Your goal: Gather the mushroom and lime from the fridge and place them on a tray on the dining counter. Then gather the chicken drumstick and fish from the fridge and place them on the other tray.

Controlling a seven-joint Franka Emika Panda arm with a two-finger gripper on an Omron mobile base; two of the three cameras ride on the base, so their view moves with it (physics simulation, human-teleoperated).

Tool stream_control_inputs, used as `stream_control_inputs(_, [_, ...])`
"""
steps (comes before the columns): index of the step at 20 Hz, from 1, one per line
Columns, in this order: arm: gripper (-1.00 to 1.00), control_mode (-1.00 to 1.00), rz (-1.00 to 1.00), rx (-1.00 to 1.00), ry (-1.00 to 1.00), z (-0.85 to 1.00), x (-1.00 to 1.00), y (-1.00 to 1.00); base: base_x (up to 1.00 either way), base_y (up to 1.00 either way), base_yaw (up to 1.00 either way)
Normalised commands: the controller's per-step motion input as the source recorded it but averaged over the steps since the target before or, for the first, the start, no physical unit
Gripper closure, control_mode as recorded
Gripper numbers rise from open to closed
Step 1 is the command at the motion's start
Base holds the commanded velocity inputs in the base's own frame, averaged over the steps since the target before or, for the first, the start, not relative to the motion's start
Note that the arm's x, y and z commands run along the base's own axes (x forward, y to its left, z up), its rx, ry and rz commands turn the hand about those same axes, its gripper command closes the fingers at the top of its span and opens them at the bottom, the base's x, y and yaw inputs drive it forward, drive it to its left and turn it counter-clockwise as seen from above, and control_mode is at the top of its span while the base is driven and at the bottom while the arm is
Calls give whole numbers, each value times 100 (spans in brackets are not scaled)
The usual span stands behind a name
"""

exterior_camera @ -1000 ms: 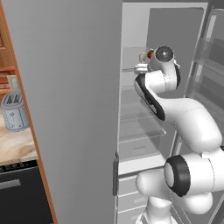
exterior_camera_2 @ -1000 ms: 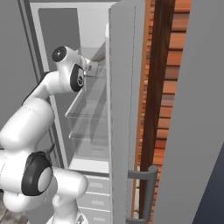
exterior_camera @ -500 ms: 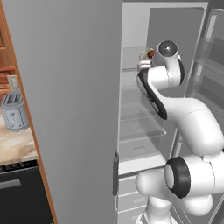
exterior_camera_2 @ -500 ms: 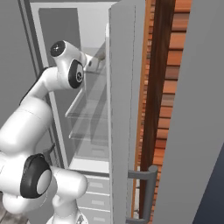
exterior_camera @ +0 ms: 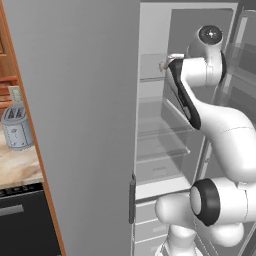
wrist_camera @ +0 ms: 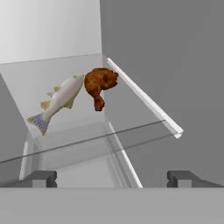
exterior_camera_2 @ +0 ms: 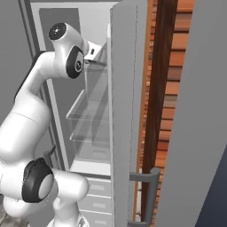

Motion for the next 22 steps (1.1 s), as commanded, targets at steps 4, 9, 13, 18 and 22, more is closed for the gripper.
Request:
stream_control_inputs(4, [-100, -100, 0, 0, 0, 0, 17, 0, 0, 0, 0])
stream_control_inputs(9, [-100, -100, 0, 0, -6, -18, 4, 0, 0, 0, 0])
stream_control_inputs(13, [-100, -100, 1, 0, -15, -39, 4, 0, 0, 0, 0])
stream_control_inputs(18, [-100, -100, 2, 1, -20, -23, 23, 0, 0, 0, 0])
stream_control_inputs(22, [-100, -100, 5, 2, -4, 16, 70, 0, 0, 0, 0])
